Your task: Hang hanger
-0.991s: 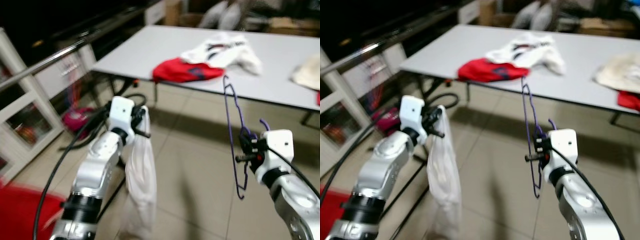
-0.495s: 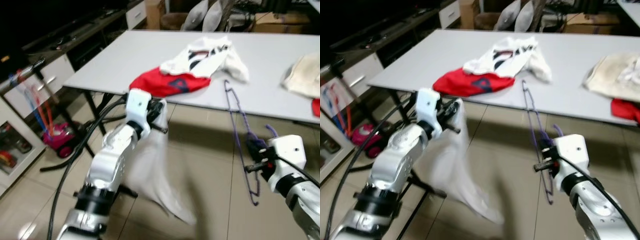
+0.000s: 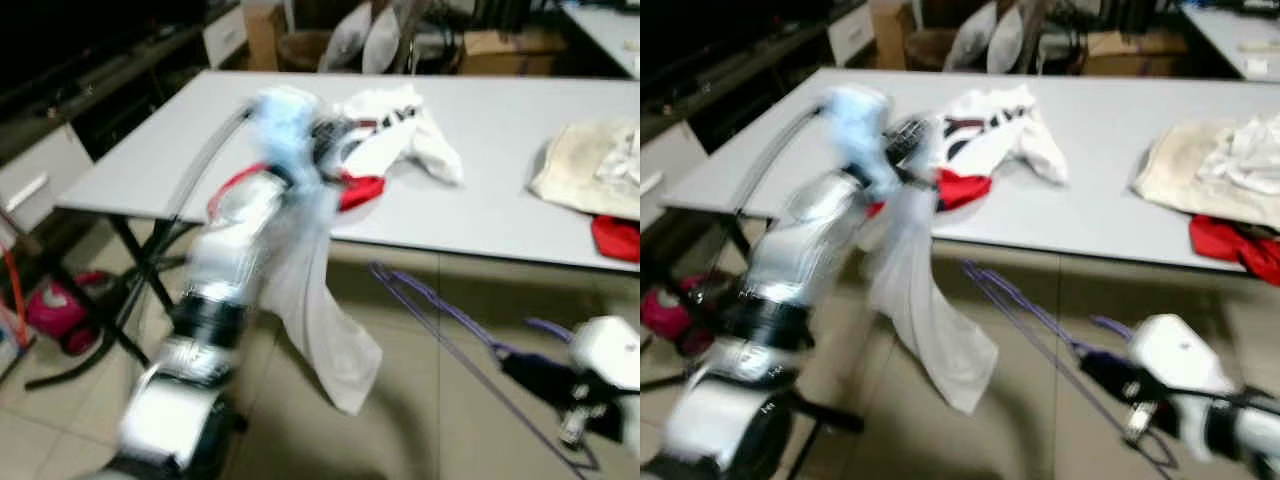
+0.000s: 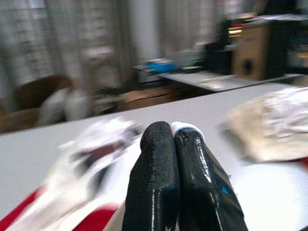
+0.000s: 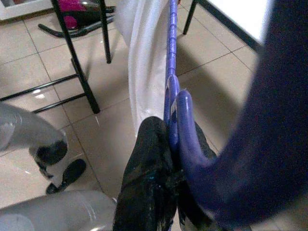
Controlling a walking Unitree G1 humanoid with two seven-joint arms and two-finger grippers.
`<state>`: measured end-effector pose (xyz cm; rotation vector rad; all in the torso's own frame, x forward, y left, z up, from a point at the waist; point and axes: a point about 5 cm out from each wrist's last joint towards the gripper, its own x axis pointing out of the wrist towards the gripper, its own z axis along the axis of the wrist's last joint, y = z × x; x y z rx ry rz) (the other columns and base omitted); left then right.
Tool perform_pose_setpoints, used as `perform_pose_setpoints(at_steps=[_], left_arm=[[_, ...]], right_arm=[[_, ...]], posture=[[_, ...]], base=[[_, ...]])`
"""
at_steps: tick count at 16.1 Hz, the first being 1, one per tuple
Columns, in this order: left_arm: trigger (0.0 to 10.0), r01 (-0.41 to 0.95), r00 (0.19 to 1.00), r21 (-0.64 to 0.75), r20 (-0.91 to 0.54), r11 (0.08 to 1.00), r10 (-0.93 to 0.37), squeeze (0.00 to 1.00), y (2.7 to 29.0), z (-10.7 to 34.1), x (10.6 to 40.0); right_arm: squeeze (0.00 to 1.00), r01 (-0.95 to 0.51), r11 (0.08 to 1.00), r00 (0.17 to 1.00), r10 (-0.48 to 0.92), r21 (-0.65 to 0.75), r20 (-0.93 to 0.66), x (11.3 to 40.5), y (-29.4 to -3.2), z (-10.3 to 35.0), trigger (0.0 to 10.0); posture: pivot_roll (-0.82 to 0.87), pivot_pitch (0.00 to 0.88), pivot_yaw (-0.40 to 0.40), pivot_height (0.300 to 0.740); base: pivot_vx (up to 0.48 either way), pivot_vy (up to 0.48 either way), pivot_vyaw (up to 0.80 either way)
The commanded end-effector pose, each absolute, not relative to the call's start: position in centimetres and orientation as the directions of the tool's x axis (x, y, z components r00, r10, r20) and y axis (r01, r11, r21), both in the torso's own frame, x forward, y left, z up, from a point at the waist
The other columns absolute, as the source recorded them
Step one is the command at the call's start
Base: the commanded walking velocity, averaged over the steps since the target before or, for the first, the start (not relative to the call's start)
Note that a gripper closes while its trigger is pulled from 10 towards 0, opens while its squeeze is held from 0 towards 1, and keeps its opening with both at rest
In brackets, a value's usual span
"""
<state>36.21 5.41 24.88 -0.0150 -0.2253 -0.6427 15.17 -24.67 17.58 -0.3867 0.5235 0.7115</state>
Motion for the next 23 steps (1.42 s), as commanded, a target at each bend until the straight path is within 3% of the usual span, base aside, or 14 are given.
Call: perform_pose_setpoints(at_steps=[1,4,6,8,10,12,14,17,19,20,22,23], left_arm=[[10.0,0.577,0.774,0.072,0.268,0.813,-0.573,0.00,6.7,26.5,36.9],[10.0,0.626,0.720,0.079,0.324,0.776,-0.613,0.00,5.2,29.0,37.3],[10.0,0.667,0.642,0.117,0.411,0.736,-0.647,0.00,4.0,32.5,36.8],[10.0,0.691,0.583,0.091,0.516,0.717,-0.628,0.00,4.8,36.6,36.2],[10.0,0.718,0.522,0.070,0.603,0.692,-0.603,0.00,5.9,40.0,35.4],[10.0,0.747,0.456,0.069,0.670,0.661,-0.586,0.00,6.9,42.9,34.2],[10.0,0.771,0.420,0.064,0.698,0.634,-0.580,0.00,7.3,44.1,33.5],[10.0,0.748,0.438,0.076,0.691,0.660,-0.575,0.00,7.9,44.1,33.4],[10.0,0.720,0.468,0.056,0.696,0.691,-0.545,0.00,9.5,44.0,33.6],[10.0,0.709,0.478,0.046,0.702,0.704,-0.527,0.00,10.2,44.1,33.6],[10.0,0.695,0.497,0.025,0.705,0.719,-0.506,0.00,10.7,44.1,33.5],[10.0,0.689,0.508,0.021,0.698,0.724,-0.504,0.00,10.8,43.9,33.5]], right_arm=[[0.00,-0.729,0.664,0.626,0.546,-0.168,-0.557,14.9,-24.6,18.9,10.0],[0.00,-0.786,0.603,0.573,0.629,-0.135,-0.525,14.6,-23.6,20.1,10.0],[0.00,-0.842,0.527,0.501,0.681,-0.118,-0.533,15.5,-21.8,19.3,10.0],[0.00,-0.850,0.507,0.492,0.666,-0.144,-0.560,17.0,-21.7,18.8,10.0],[0.00,-0.829,0.509,0.541,0.625,-0.232,-0.562,19.4,-22.4,19.3,10.0],[0.00,-0.729,0.560,0.682,0.538,-0.394,-0.496,23.4,-23.5,21.0,10.0],[0.00,-0.649,0.588,0.761,0.523,-0.483,-0.385,27.1,-23.6,23.7,10.0],[0.00,-0.532,0.531,0.832,0.471,-0.659,-0.292,32.9,-23.7,28.9,10.0],[0.00,-0.215,0.464,0.965,0.236,-0.859,-0.114,36.9,-25.4,35.3,10.0],[0.00,0.062,0.421,0.989,0.098,-0.905,0.114,37.7,-26.0,39.1,10.0],[0.00,0.291,0.416,0.938,0.052,-0.862,0.342,37.4,-25.8,43.0,10.0],[0.00,0.343,0.361,0.918,0.065,-0.867,0.391,37.3,-25.3,43.7,10.0]], posture=[[-0.06,0.000,0.094,0.740],[-0.08,0.000,0.105,0.740],[-0.08,0.000,0.108,0.740],[-0.07,0.000,0.099,0.740],[-0.06,0.000,0.083,0.740],[-0.05,0.000,0.071,0.740],[-0.05,0.000,0.059,0.740],[-0.04,0.000,0.027,0.740],[-0.04,0.000,0.000,0.740],[-0.03,0.000,-0.017,0.740],[-0.03,0.000,-0.031,0.740],[-0.02,0.000,-0.036,0.740]], base=[[0.352,0.000,0.00],[0.350,0.000,0.00],[0.336,0.000,0.00],[0.315,0.000,0.00],[0.307,0.000,0.00],[0.309,0.000,0.00],[0.308,0.000,0.00],[0.295,0.000,0.00],[0.291,0.000,0.00],[0.296,0.000,0.00],[0.292,0.000,0.00],[0.285,0.000,0.00]])
